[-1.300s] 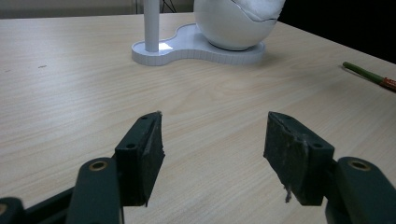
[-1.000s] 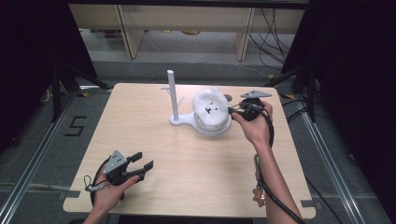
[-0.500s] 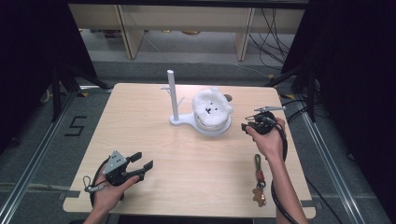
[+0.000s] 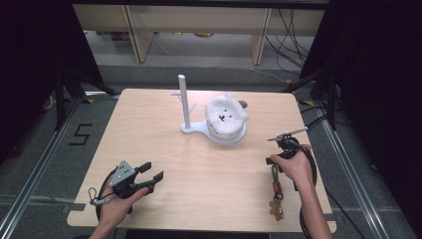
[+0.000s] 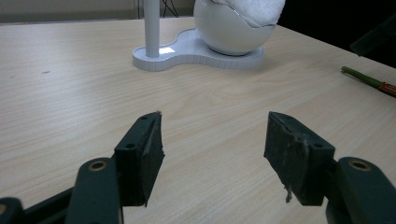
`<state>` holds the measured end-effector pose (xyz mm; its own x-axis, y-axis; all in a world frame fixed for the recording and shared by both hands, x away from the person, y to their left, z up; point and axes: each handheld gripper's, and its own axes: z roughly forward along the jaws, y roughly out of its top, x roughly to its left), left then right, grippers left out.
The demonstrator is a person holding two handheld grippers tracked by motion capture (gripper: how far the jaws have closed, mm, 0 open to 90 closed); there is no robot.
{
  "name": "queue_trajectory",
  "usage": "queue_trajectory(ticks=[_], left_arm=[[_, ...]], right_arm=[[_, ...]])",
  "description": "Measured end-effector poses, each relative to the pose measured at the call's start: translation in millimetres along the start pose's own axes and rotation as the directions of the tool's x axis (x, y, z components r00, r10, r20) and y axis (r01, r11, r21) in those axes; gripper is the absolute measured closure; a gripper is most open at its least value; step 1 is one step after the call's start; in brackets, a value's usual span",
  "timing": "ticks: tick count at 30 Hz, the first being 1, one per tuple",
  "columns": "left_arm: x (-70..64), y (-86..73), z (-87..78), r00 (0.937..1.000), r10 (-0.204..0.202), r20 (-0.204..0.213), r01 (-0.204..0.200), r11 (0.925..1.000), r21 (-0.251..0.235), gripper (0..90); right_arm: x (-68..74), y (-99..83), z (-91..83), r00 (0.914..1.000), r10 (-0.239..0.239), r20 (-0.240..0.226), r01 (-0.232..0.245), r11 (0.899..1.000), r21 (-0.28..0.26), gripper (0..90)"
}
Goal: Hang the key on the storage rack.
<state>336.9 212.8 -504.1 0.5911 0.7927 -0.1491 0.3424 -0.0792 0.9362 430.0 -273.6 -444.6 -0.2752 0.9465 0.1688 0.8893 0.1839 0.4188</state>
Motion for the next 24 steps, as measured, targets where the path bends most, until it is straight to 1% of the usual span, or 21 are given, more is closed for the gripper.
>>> queue_trajectory(ticks=[1, 2, 3, 4, 5, 6, 7, 8, 9, 11, 12, 13, 15, 16, 17, 18, 19, 20, 22, 23, 24], left_arm=[[0.2, 0.1, 0.8, 1.0, -0.002, 0.009, 0.002, 0.9999, -0.01, 36.3], [0.1, 0.5, 0.8, 1.0, 0.0, 0.008, 0.0, 0.9999, -0.012, 36.3], [0.2, 0.7, 1.0, 1.0, 0.002, 0.008, -0.002, 0.9999, -0.011, 36.2], [0.2, 0.8, 1.1, 1.0, 0.004, 0.008, -0.004, 1.0, -0.009, 36.2], [-0.3, 1.1, 0.5, 1.0, 0.006, 0.002, -0.006, 1.0, 0.0, 36.2], [-0.9, 0.9, 0.6, 1.0, 0.004, 0.007, -0.004, 1.0, -0.003, 36.2], [-0.8, 0.6, 0.9, 0.9998, 0.004, 0.018, -0.004, 0.9999, -0.011, 36.2], [-1.9, 0.9, -0.6, 1.0, 0.004, 0.008, -0.004, 1.0, -0.002, 36.2], [-2.0, 0.5, -1.1, 0.9999, 0.005, 0.011, -0.005, 1.0, -0.004, 36.3], [-2.1, 0.0, -1.7, 0.9999, 0.006, 0.016, -0.006, 1.0, -0.005, 36.2], [-2.0, -1.1, -2.8, 0.9997, 0.005, 0.022, -0.005, 0.9999, -0.013, 36.3], [-1.9, -1.0, -4.2, 0.9998, 0.009, 0.019, -0.009, 0.9999, -0.006, 36.3], [-2.1, -0.9, -5.0, 0.9998, 0.007, 0.016, -0.007, 1.0, -0.005, 36.2], [-1.7, -0.9, -5.0, 0.9997, 0.008, 0.023, -0.007, 0.9998, -0.017, 36.2], [-1.6, 0.1, -6.2, 0.9998, 0.011, 0.015, -0.011, 0.9999, -0.013, 36.3], [-1.7, 0.5, -6.2, 0.9998, 0.01, 0.015, -0.01, 0.9998, -0.015, 36.2], [-1.9, 0.8, -6.1, 0.9998, 0.011, 0.014, -0.011, 0.9999, -0.013, 36.3], [-2.3, 0.9, -5.7, 0.9998, 0.012, 0.013, -0.012, 0.9999, -0.013, 36.3], [-2.6, 0.3, -3.9, 0.9997, 0.013, 0.022, -0.013, 0.9998, -0.017, 36.3], [-3.4, 0.1, -3.7, 0.9998, 0.01, 0.02, -0.01, 0.9999, -0.012, 36.3], [-3.7, -0.2, -3.7, 0.9998, 0.011, 0.018, -0.011, 0.9999, -0.005, 36.3]], right_arm=[[3.3, -2.6, -1.4, 0.9986, 0.052, -0.006, -0.052, 0.997, 0.05, 64.5], [2.0, -5.4, -0.7, 0.999, 0.044, 0.004, -0.044, 0.997, 0.068, 64.6], [2.8, -8.4, -2.9, 0.9981, 0.062, -0.001, -0.061, 0.993, 0.099, 64.8], [2.3, -11.7, -3.6, 0.9977, 0.068, -0.004, -0.067, 0.992, 0.107, 64.8], [0.8, -14.9, -4.4, 0.9984, 0.057, 0.005, -0.057, 0.991, 0.121, 64.8], [2.6, -17.5, -5.9, 0.9955, 0.094, 0.017, -0.095, 0.983, 0.158, 65.2], [-1.1, -20.6, -4.8, 0.9979, 0.057, 0.032, -0.062, 0.985, 0.16, 65.5], [2.0, -24.0, -4.6, 0.9938, 0.104, 0.038, -0.109, 0.98, 0.167, 65.5], [0.6, -26.0, -6.0, 0.996, 0.081, 0.037, -0.087, 0.978, 0.191, 65.6], [1.2, -28.8, -5.8, 0.9955, 0.082, 0.047, -0.09, 0.978, 0.19, 65.6], [3.2, -32.8, -7.5, 0.9956, 0.088, 0.032, -0.092, 0.976, 0.196, 65.5], [3.7, -34.0, -7.3, 0.9961, 0.082, 0.033, -0.088, 0.973, 0.215, 65.2], [4.9, -35.7, -6.3, 0.9953, 0.089, 0.038, -0.096, 0.972, 0.217, 65.0], [4.6, -36.1, -6.3, 0.9958, 0.082, 0.041, -0.09, 0.968, 0.236, 64.8], [3.0, -37.6, -3.5, 0.9969, 0.067, 0.041, -0.074, 0.973, 0.219, 64.1], [2.2, -38.3, -2.3, 0.9965, 0.071, 0.044, -0.08, 0.971, 0.226, 63.9], [1.4, -38.2, -1.4, 0.9949, 0.083, 0.058, -0.095, 0.963, 0.253, 63.9], [0.9, -38.7, 0.5, 0.9943, 0.088, 0.059, -0.1, 0.964, 0.245, 63.9], [-1.0, -39.1, 3.7, 0.9941, 0.089, 0.062, -0.102, 0.96, 0.26, 64.1], [-2.5, -39.7, 6.1, 0.9957, 0.077, 0.051, -0.087, 0.967, 0.24, 64.2], [0.0, -39.7, 7.4, 0.9915, 0.118, 0.054, -0.128, 0.959, 0.252, 64.2]])
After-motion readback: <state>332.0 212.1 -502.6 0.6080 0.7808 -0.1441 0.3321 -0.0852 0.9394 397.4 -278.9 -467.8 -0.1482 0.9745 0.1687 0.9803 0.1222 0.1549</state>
